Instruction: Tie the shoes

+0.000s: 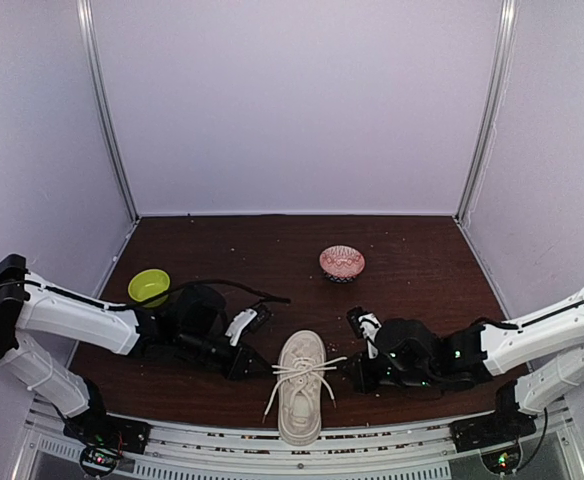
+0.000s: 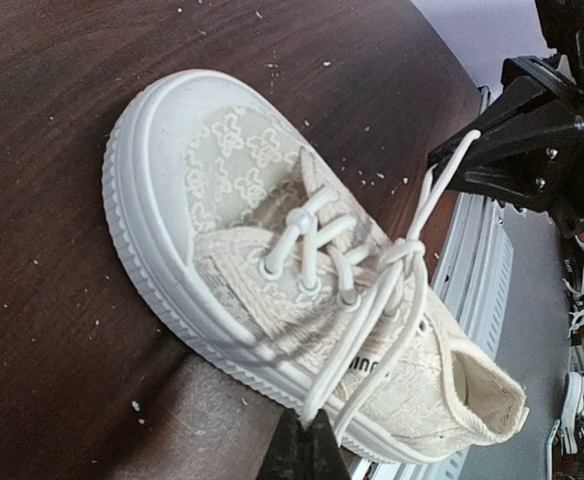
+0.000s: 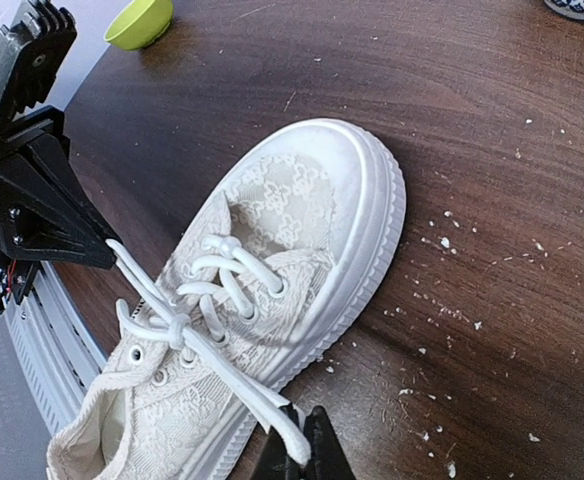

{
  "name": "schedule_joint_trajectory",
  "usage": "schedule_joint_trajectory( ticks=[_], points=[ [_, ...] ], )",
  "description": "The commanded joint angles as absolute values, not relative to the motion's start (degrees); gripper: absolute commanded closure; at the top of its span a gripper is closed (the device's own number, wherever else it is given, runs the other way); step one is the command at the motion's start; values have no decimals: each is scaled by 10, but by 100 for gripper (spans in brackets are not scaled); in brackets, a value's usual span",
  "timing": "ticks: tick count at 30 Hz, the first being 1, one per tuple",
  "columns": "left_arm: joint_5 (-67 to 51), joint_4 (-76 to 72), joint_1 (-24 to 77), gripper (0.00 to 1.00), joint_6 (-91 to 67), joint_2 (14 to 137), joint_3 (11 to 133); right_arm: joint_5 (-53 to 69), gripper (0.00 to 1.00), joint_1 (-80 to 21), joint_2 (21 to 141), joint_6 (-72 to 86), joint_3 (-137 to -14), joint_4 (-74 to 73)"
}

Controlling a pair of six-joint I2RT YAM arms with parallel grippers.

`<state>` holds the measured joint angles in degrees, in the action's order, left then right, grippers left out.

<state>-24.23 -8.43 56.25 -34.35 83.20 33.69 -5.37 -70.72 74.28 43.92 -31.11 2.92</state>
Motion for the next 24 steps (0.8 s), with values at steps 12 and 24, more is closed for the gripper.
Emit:
schedule_joint_trajectory(
  ticks=[12, 24],
  points=[
    [-206, -51, 549, 100, -363, 824, 302, -39, 100, -696, 787, 473, -271, 53],
    [-199, -12, 542, 87, -334, 795, 348, -17, 76, -694, 743, 419, -300, 33]
  ],
)
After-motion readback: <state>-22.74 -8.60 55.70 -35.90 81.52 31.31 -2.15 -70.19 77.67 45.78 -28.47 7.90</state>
